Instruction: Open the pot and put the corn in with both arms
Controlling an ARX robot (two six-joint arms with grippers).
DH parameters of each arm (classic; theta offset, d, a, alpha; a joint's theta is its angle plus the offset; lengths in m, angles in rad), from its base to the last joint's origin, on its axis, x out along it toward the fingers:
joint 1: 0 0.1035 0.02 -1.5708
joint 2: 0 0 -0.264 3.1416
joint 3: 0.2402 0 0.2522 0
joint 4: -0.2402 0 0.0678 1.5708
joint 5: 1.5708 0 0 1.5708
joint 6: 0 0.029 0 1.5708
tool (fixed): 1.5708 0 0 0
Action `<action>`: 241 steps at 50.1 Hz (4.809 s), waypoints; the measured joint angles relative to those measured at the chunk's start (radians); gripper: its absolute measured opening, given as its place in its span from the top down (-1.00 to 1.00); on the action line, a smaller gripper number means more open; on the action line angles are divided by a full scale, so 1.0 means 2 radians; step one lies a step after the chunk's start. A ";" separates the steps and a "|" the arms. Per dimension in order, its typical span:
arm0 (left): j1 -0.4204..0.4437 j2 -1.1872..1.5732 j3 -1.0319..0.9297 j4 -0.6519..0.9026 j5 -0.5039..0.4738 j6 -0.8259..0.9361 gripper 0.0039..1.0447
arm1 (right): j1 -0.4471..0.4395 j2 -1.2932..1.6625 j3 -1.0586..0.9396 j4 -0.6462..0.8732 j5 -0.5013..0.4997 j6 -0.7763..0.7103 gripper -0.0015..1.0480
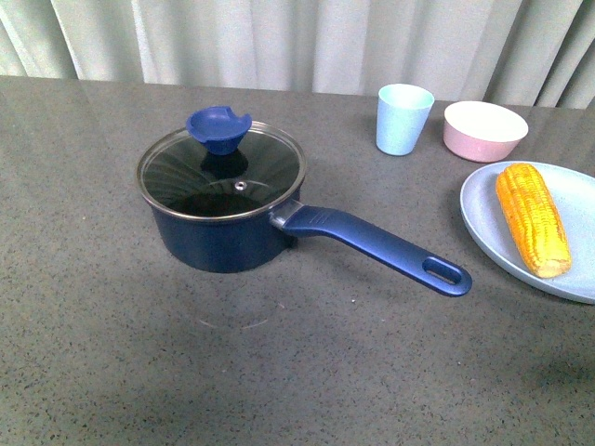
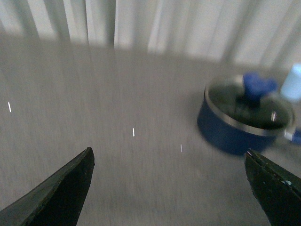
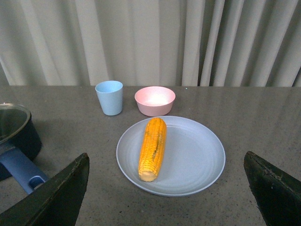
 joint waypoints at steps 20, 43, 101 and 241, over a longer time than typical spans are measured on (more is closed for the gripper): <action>-0.040 0.352 0.090 0.216 0.022 -0.070 -0.84 | 0.000 0.000 0.000 0.000 0.000 0.000 -0.83; -0.091 0.627 0.178 0.397 0.035 -0.070 -0.84 | 0.000 0.000 0.000 0.000 0.000 0.000 -0.83; -0.172 0.858 0.341 0.440 0.009 -0.014 -0.84 | 0.000 0.000 0.000 0.000 0.000 0.000 -0.83; 0.014 1.009 0.276 0.654 -0.010 0.008 -0.11 | 0.000 0.000 0.000 0.000 0.000 0.000 -0.83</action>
